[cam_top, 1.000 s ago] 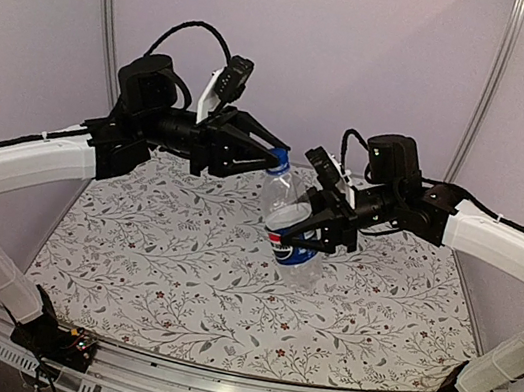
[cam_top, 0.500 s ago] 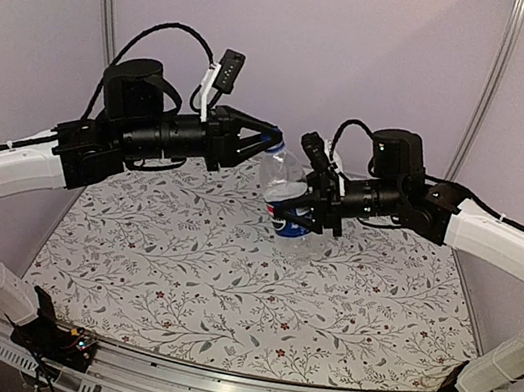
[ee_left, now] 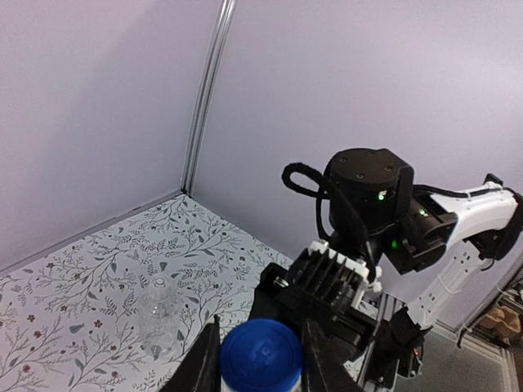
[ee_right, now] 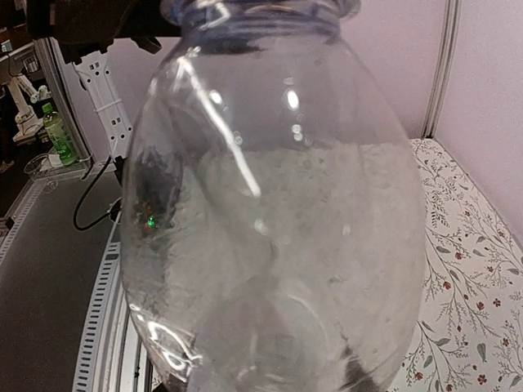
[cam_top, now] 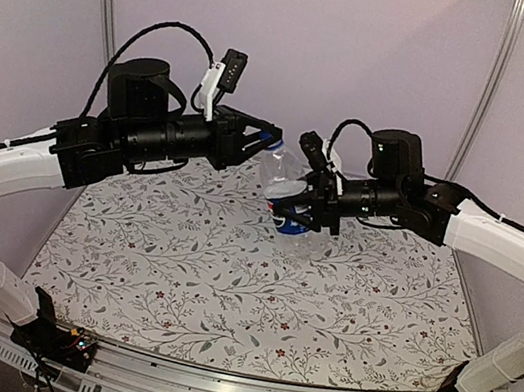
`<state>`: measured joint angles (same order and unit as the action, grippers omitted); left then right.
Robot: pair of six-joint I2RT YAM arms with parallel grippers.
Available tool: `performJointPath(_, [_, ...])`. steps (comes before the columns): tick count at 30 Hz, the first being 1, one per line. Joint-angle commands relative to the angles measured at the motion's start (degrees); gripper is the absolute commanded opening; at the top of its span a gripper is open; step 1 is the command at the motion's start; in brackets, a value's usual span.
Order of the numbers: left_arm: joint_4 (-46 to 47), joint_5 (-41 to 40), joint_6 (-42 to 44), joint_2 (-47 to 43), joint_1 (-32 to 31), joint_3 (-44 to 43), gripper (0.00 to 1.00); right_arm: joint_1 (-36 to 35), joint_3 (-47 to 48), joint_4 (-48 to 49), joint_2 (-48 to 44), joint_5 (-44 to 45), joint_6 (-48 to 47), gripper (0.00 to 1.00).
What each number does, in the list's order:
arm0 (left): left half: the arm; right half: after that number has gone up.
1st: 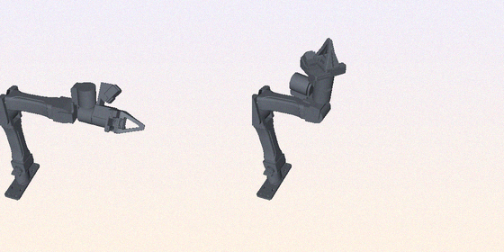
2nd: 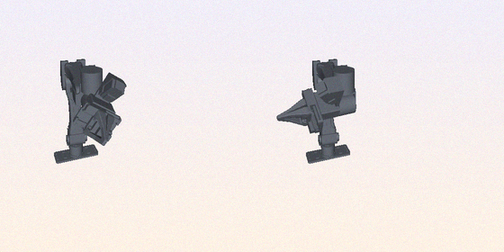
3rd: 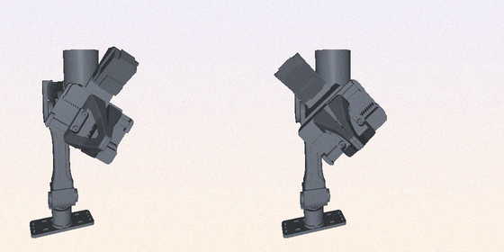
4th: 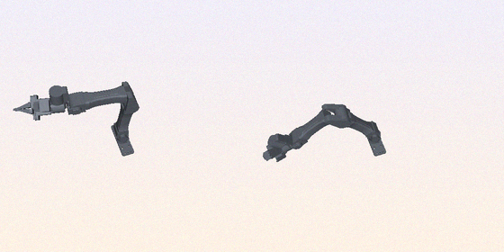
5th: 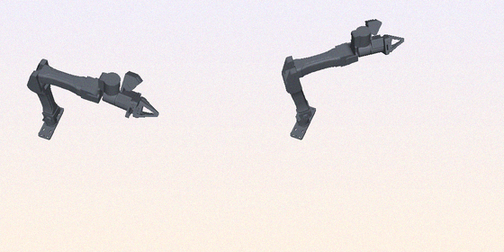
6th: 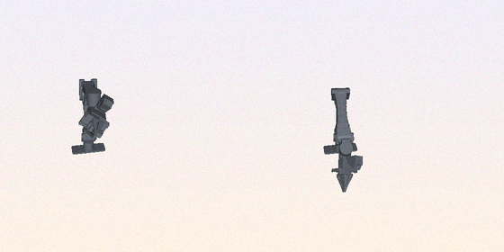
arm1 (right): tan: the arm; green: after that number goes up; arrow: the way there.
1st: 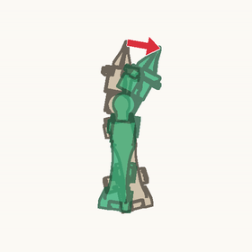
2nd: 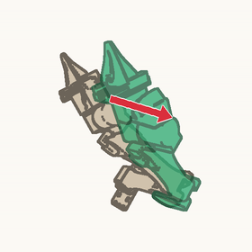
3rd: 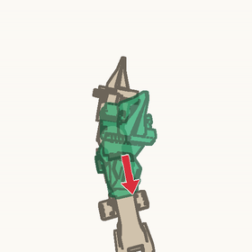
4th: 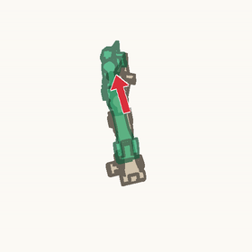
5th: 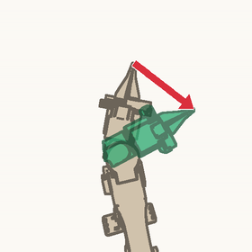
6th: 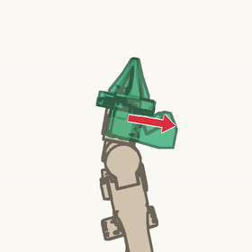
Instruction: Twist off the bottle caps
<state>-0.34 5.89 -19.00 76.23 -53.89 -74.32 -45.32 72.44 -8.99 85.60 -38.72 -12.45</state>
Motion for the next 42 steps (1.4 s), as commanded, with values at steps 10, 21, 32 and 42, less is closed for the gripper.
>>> performJointPath(10, [3.3, 3.2, 3.3, 0.4, 1.2, -2.2, 0.66, 0.2, -0.6, -2.3, 0.0, -5.8, 0.0, 0.38])
performJointPath(21, [7.0, 30.9, 5.1, -0.1, 8.0, -1.0, 0.83, 0.3, -1.1, -2.3, -0.1, -16.1, -1.6, 0.38])
performJointPath(32, [15.9, 53.2, 6.6, 3.8, 10.4, 0.4, 0.8, 0.2, 0.5, -3.4, 1.4, -25.9, -2.4, 0.39])
performJointPath(42, [19.0, 58.0, 3.5, 9.4, 10.3, -3.0, 0.64, 0.2, 0.5, -3.4, 2.1, -26.7, -2.4, 0.39])
